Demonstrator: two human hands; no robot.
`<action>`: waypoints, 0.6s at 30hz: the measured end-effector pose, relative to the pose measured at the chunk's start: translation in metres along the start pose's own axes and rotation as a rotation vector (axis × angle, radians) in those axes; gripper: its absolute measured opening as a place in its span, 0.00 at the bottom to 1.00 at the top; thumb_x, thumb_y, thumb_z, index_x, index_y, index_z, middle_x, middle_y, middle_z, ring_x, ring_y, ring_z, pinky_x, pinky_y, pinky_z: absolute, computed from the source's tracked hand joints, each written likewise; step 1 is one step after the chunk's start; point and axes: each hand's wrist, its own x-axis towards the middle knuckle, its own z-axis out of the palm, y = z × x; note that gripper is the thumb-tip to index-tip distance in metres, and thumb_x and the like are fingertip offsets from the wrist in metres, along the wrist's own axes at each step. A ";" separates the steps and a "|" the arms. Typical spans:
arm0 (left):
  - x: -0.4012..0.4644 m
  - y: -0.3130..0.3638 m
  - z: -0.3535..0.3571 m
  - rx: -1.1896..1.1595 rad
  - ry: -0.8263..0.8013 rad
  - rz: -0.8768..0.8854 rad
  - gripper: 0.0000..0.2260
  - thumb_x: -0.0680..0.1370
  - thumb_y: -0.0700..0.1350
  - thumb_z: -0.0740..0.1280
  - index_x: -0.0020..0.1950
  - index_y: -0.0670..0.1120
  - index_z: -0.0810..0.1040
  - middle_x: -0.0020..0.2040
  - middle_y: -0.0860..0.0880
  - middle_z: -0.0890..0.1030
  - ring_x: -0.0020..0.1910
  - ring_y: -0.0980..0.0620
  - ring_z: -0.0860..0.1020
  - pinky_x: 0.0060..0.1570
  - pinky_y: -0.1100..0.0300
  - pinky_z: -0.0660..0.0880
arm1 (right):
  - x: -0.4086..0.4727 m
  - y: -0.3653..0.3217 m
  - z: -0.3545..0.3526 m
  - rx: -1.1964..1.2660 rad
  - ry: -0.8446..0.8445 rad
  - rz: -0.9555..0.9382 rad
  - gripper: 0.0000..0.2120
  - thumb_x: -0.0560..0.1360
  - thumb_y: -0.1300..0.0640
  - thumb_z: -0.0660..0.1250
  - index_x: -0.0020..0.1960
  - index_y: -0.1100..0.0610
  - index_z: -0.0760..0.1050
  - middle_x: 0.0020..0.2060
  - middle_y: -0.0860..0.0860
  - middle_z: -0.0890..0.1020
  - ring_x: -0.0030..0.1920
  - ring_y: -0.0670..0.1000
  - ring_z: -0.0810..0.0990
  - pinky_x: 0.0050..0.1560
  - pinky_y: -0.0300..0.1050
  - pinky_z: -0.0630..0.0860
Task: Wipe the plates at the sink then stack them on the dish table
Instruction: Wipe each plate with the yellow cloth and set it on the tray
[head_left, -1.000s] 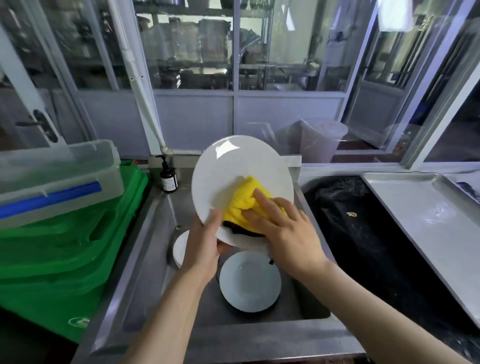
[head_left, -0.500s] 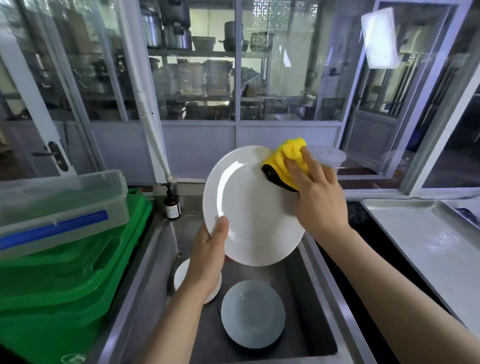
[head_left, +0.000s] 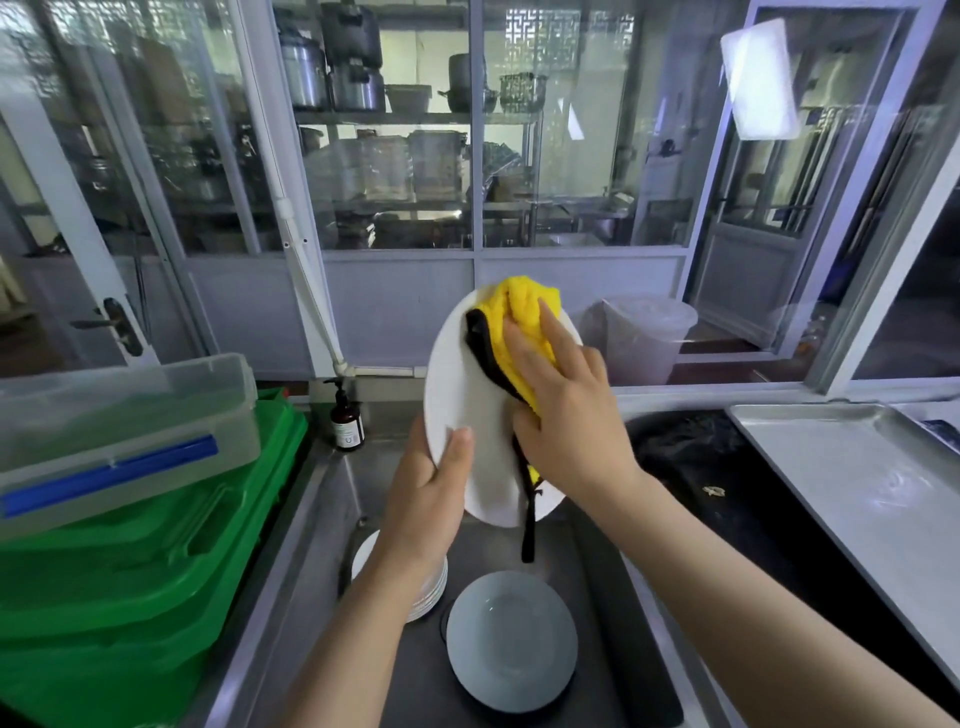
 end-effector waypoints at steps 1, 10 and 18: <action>0.001 -0.001 -0.001 0.002 0.004 0.001 0.09 0.82 0.46 0.59 0.54 0.61 0.73 0.48 0.67 0.81 0.51 0.69 0.78 0.50 0.70 0.74 | -0.003 -0.006 0.001 0.029 -0.025 -0.034 0.35 0.70 0.66 0.63 0.75 0.49 0.62 0.77 0.54 0.57 0.62 0.66 0.66 0.64 0.54 0.63; -0.005 -0.009 -0.015 -0.212 0.071 -0.098 0.26 0.70 0.68 0.58 0.57 0.51 0.76 0.55 0.47 0.82 0.59 0.43 0.79 0.54 0.45 0.77 | -0.032 -0.033 0.007 0.094 -0.176 -0.303 0.26 0.74 0.46 0.49 0.68 0.46 0.73 0.72 0.47 0.66 0.55 0.63 0.72 0.48 0.54 0.78; -0.008 -0.022 -0.017 -0.559 -0.052 -0.304 0.27 0.64 0.64 0.68 0.54 0.48 0.83 0.53 0.45 0.85 0.53 0.47 0.83 0.41 0.55 0.81 | -0.047 -0.018 0.011 -0.059 -0.199 -0.414 0.21 0.79 0.43 0.51 0.62 0.44 0.78 0.68 0.48 0.74 0.50 0.63 0.76 0.44 0.55 0.79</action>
